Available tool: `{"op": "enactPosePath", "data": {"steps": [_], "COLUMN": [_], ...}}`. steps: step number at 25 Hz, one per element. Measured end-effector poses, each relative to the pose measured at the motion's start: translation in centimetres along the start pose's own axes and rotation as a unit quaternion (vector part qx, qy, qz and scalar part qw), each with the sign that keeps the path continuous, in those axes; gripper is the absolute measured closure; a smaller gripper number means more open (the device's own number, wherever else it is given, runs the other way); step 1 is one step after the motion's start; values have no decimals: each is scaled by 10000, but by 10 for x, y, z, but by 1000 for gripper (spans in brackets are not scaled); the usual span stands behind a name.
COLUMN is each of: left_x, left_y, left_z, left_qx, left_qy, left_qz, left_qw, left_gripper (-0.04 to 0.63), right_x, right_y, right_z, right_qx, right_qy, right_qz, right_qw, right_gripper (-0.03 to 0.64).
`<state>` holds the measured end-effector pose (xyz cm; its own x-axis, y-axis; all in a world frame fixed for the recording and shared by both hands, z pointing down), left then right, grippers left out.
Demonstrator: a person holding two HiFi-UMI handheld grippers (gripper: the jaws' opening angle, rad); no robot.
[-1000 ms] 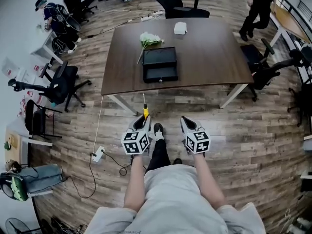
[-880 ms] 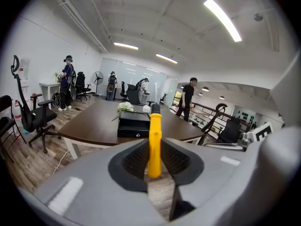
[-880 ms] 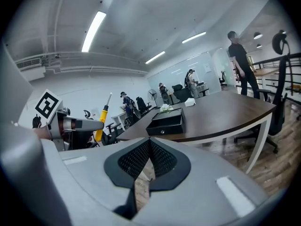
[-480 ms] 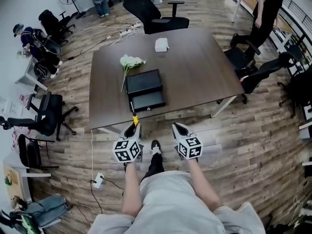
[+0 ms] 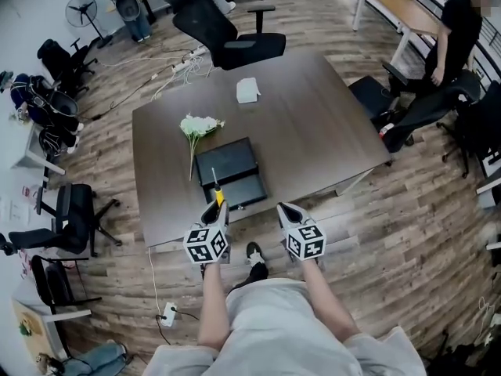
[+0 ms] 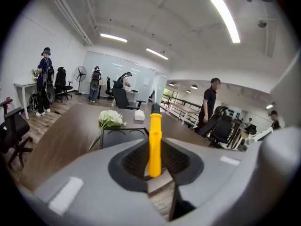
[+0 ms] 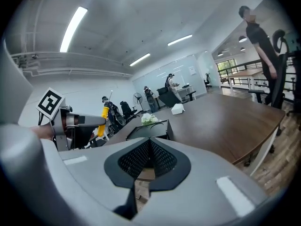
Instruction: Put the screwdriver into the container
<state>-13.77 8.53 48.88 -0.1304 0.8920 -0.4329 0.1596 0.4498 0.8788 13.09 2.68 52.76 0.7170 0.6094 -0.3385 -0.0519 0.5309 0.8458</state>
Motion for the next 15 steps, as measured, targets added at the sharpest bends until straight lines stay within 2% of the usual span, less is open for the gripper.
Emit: {"op": "enactPosePath", "data": {"steps": [5, 15], "left_x": [-29, -75], "left_y": [-24, -47], "left_z": [-25, -68], "left_qx": [-146, -274], "left_qy": [132, 412], "left_qz": [-22, -96], "left_qw": [9998, 9987], "left_gripper": [462, 462], "right_x": [-33, -84], "right_y": [-12, -25], "right_z": [-1, 0], "right_qx": [-30, -157], "right_qy": [118, 431], "right_qz": [30, 92], "right_qw": [9999, 9989], "right_gripper": [615, 615]}}
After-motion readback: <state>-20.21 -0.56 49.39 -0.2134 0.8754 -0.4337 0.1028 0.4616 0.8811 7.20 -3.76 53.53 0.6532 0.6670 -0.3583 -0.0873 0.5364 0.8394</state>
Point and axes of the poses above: the fingertips, and each gripper's own axes: x backward along the fingers, z to its right, y out of its underside, the point moved 10 cm from there along x, backward along the fingers, and after that the axes turned 4 degrees about -x, right-handed, at the moved point
